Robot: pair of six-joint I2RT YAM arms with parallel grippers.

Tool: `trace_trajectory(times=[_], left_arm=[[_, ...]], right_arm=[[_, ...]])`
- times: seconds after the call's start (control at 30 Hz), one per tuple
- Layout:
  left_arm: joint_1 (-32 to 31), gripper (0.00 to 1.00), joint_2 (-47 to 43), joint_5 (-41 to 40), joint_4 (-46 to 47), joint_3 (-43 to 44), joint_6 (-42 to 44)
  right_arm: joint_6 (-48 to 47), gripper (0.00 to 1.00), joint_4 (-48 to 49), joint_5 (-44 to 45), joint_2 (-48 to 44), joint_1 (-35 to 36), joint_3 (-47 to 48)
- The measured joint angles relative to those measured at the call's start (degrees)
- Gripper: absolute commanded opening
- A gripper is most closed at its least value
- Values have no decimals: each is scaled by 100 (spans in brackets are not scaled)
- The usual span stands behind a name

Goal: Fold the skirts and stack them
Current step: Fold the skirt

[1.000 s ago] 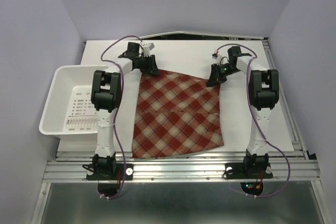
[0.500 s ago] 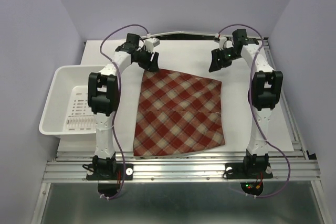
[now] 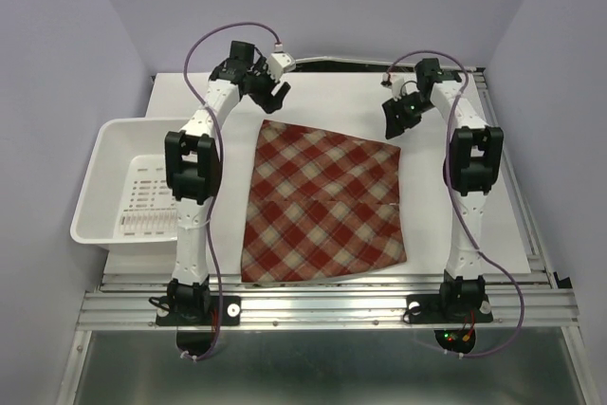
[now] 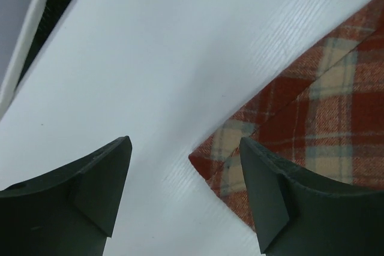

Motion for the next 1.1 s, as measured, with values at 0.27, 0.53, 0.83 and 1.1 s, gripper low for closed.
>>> trace_trajectory(times=[0.27,0.53,0.83,1.1], left_arm=[[-140,75,861,-511,7,-26,107],[-173,62,1099,-807,-11,-11,153],[-195,48,1099,-678,-197,-11,439],[-195,39,1099,-619,-289,0,476]], right_arm=[[-315,45,-162,-24,282,0,-389],[-365,29,-153,-52,391,-9,-345],[-557,35,-234,-157,428,-28,-321],[-739,45,-614,-404,448,-26,-175]])
